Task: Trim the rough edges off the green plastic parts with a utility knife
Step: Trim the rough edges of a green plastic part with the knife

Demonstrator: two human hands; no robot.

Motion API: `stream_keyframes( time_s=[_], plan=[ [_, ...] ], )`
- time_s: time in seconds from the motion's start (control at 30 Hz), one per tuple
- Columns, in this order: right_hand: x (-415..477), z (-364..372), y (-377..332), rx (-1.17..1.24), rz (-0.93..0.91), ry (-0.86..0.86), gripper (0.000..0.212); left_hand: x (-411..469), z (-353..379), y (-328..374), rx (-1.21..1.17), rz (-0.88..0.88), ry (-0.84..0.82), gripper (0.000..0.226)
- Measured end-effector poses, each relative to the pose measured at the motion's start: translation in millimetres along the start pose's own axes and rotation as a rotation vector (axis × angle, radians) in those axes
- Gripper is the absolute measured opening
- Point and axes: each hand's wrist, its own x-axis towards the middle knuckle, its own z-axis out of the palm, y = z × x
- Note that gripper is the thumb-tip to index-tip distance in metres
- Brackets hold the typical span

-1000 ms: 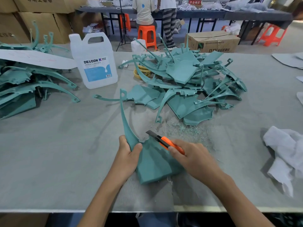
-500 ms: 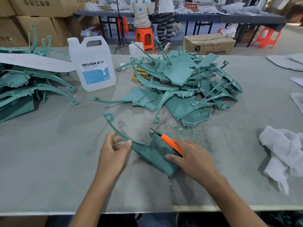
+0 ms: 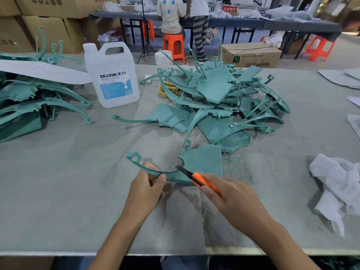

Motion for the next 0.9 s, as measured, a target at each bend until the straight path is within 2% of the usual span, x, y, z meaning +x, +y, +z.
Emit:
stream_keyframes(
  time_s=[0.1, 0.2, 0.37, 0.53, 0.63, 0.73, 0.83, 0.9],
  plan=[
    [1.4, -0.1, 0.5, 0.011, 0.008, 0.027, 0.039, -0.8, -1.4, 1.3, -0.042, -0.001, -0.003, 0.017],
    [0.1, 3.4, -1.0, 0.005, 0.016, -0.01, 0.041, -0.8, -1.9, -0.3, -0.069, 0.007, 0.002, 0.025],
    [3.7, 4.7, 4.7, -0.108, 0.054, -0.012, 0.044, -1.1, -1.5, -3.4, -0.07, 0.027, -0.023, 0.026],
    [4.7, 4.3, 3.4, -0.099, 0.008, -0.021, 0.044, -3.1, -2.4, 0.3, -0.129, 0.015, -0.022, 0.012],
    [7.6, 3.6, 5.7, -0.126, 0.008, 0.017, 0.043, -3.7, -1.7, -0.5, -0.113, 0.027, -0.031, 0.023],
    [8.2, 3.1, 1.6, -0.123, -0.017, -0.026, 0.044, -3.9, -2.7, 0.0, -0.114, 0.027, -0.022, 0.029],
    [9.1, 0.9, 4.2, -0.187, -0.022, 0.025, 0.053, -3.5, -2.7, 0.2, -0.101, 0.018, -0.025, 0.028],
    [7.4, 1.8, 3.0, -0.187, -0.056, -0.001, 0.052, -3.8, -3.0, 0.8, -0.109, 0.017, -0.021, 0.022]
  ],
)
